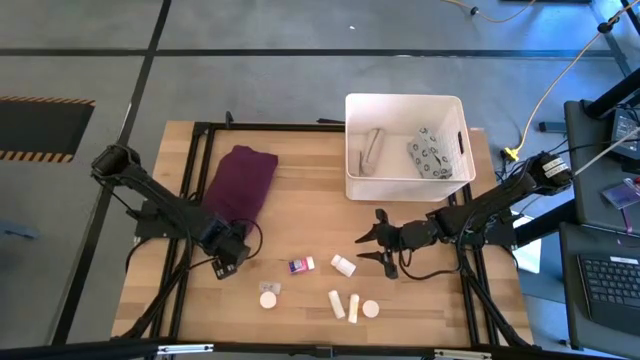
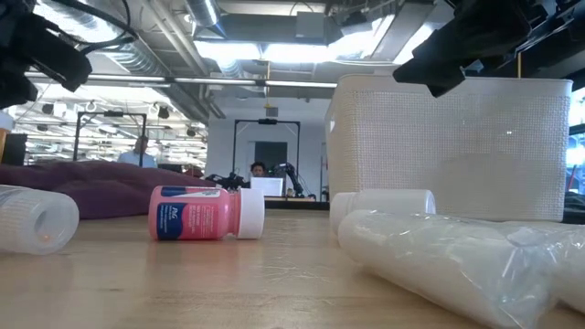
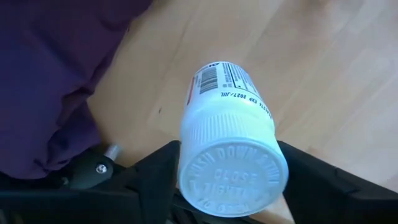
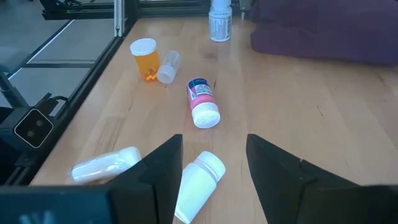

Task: Pick & place medical supplies in basket/bin
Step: Put the left white pill bottle into the white bin

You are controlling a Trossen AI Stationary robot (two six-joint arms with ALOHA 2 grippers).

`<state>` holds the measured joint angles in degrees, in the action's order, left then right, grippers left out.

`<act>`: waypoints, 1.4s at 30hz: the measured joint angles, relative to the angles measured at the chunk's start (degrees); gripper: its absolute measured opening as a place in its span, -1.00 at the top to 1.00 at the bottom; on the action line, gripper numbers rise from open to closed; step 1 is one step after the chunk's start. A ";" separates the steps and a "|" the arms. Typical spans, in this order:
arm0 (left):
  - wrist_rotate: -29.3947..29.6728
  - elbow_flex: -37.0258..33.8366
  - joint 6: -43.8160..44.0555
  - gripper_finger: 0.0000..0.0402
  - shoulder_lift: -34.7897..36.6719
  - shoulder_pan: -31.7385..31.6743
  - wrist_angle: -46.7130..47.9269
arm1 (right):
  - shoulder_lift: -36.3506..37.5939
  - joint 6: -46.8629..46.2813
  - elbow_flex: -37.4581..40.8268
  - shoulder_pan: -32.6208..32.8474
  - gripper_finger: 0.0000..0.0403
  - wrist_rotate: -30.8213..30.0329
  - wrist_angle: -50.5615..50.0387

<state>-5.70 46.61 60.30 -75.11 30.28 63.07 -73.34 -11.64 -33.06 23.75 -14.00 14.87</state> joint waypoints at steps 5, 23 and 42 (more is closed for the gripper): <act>-0.18 0.12 -3.01 0.04 0.16 -0.74 0.14 | 0.00 -0.02 0.00 0.00 0.11 0.00 0.00; 14.78 0.04 -32.39 0.03 7.88 -9.54 -34.09 | 0.00 2.88 -0.02 0.00 0.11 -0.02 10.54; 6.05 0.02 -41.26 -0.01 -2.09 -22.28 -77.59 | 0.00 40.41 -0.07 -0.01 0.11 -11.38 19.99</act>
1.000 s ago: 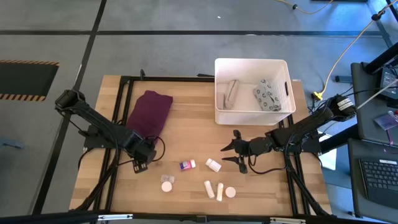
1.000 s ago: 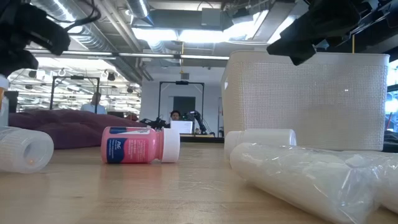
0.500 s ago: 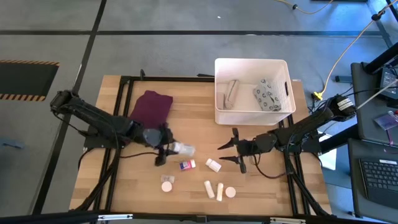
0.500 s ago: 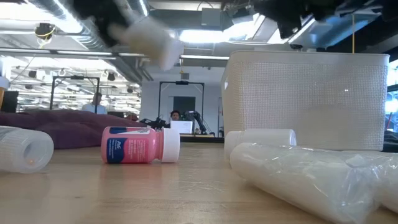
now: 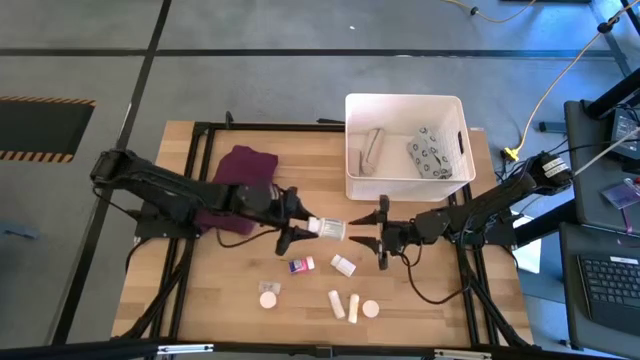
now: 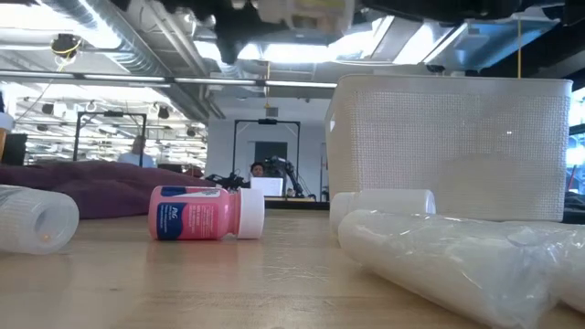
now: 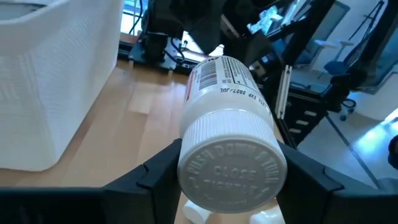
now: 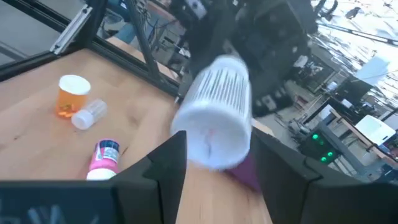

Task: Pick & place medical supplies in basket/bin
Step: Put the left white pill bottle into the white bin

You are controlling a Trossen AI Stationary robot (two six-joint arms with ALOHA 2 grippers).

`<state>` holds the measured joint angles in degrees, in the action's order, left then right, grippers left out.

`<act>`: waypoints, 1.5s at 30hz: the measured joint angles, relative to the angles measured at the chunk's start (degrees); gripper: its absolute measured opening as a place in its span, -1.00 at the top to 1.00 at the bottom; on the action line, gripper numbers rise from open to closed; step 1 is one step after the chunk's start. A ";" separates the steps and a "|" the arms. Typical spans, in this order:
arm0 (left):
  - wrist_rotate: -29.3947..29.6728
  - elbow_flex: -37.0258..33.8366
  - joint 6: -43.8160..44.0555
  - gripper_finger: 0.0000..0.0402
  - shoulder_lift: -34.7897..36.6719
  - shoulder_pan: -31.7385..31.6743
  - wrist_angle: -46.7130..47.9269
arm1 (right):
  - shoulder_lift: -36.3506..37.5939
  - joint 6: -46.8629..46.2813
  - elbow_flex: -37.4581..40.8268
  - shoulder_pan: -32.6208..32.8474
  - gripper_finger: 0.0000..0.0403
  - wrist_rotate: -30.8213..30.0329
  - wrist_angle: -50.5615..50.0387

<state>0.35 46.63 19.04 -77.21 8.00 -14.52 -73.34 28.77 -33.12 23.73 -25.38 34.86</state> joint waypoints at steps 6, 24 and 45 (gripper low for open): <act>0.01 0.00 0.73 0.00 -6.43 -1.85 -5.25 | -0.02 2.27 0.02 0.12 0.11 -0.47 -2.82; -14.02 5.18 -13.89 0.00 -13.92 -7.26 -0.99 | 2.78 -23.39 0.02 0.07 -0.70 -6.98 -13.63; -2.78 26.98 -26.68 0.01 -22.22 -3.36 33.35 | 2.93 -38.92 -11.94 0.17 -0.86 0.11 -30.59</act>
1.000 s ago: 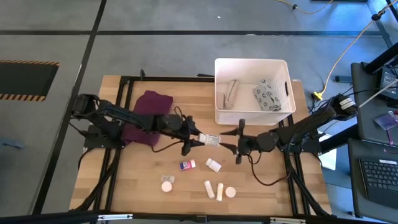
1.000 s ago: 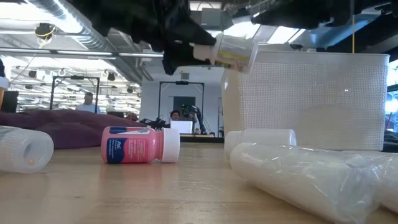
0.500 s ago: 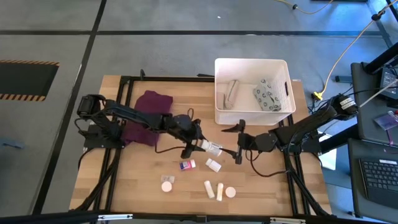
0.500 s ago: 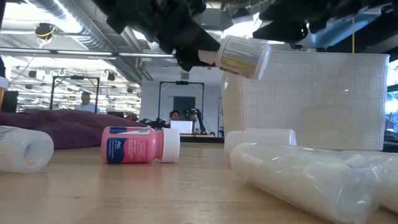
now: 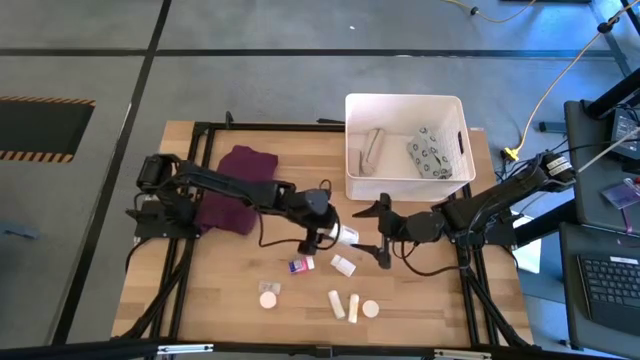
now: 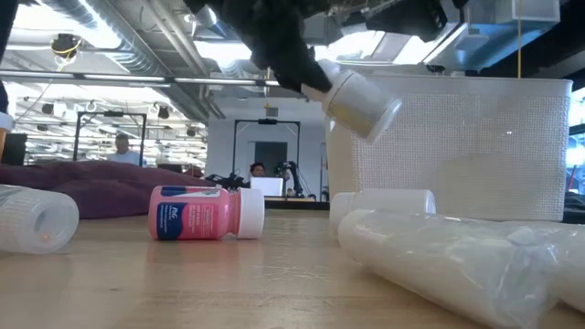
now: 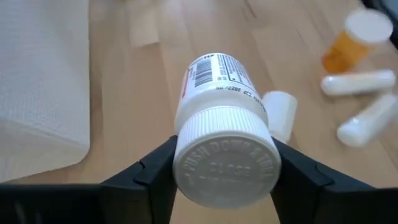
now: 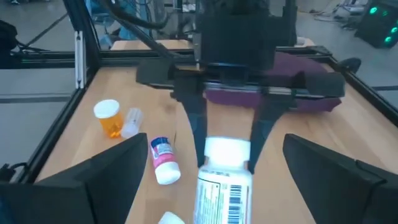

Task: Pick & place medical supplies in basket/bin
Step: Put the left white pill bottle into the white bin

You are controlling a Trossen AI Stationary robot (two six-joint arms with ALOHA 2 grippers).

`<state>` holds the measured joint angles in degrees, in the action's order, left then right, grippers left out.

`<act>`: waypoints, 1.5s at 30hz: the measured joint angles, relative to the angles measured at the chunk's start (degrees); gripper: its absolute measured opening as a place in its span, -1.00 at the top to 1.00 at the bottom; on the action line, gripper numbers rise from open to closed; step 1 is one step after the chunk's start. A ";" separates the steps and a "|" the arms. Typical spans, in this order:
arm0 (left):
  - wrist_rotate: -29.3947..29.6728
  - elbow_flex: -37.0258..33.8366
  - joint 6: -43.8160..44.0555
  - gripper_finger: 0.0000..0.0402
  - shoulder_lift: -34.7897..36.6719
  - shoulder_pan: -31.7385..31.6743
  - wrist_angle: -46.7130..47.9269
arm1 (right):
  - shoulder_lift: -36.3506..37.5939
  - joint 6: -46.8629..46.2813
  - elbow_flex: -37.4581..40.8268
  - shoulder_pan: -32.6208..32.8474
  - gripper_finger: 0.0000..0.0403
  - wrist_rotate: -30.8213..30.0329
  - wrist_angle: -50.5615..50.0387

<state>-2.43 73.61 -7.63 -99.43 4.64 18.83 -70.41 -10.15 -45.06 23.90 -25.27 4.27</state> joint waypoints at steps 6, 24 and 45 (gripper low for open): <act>1.68 4.31 -4.53 -0.01 -1.89 0.80 1.98 | 0.00 -3.95 -0.15 0.02 -0.86 2.51 -1.98; 5.26 9.65 -4.95 -0.01 -2.63 1.36 2.19 | -4.78 -7.59 -0.19 -3.43 -0.86 3.41 -6.51; 3.51 9.59 -4.82 -0.01 -2.63 1.36 5.27 | -7.72 -8.96 -0.17 -6.88 -0.18 12.24 -3.41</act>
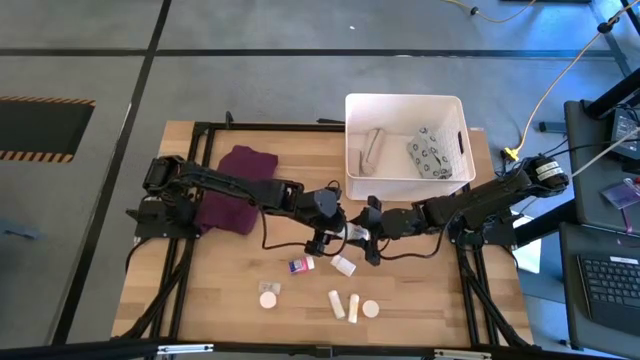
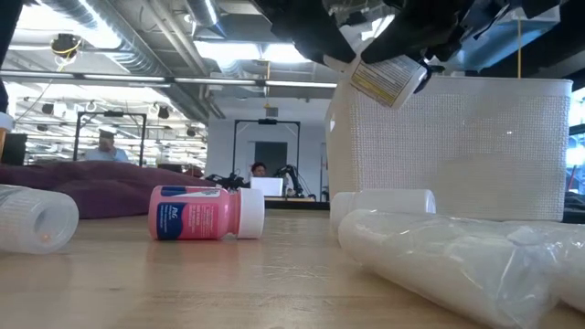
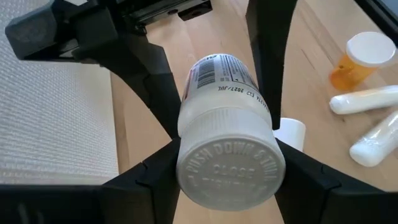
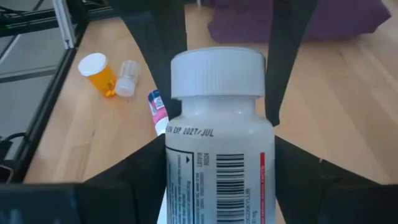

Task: Pick & place medical supplies in basket/bin
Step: Put the left white pill bottle into the white bin

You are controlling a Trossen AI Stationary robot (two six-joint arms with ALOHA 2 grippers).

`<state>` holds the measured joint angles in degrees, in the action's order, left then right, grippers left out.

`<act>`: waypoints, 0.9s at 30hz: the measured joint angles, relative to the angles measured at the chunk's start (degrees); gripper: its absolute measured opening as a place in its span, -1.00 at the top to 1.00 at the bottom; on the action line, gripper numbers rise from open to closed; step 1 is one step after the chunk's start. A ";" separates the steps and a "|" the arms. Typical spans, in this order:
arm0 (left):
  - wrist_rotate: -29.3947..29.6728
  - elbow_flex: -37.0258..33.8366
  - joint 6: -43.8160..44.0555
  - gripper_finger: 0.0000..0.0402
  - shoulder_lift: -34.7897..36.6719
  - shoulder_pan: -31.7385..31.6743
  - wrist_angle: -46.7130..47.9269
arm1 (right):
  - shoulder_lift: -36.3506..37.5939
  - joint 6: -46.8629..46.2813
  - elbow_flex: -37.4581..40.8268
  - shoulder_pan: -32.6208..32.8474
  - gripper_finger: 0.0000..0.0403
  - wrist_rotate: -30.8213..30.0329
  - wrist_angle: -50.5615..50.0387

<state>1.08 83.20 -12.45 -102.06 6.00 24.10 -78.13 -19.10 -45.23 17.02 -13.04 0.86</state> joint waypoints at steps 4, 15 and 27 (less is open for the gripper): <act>-0.12 0.00 -0.07 -0.02 0.00 0.07 -0.18 | 0.00 -1.51 0.00 0.06 -0.16 1.15 0.15; 0.04 -0.04 -0.16 -0.08 0.00 0.07 -0.28 | 0.00 -1.87 0.00 0.04 -0.14 1.96 0.11; -1.74 -0.06 0.59 -0.22 0.35 -0.02 -0.11 | 0.00 -1.85 0.00 0.10 -0.05 2.61 -1.01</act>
<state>-0.65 83.14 -11.86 -101.71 5.98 23.98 -78.13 -20.96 -45.23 17.12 -10.43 -0.15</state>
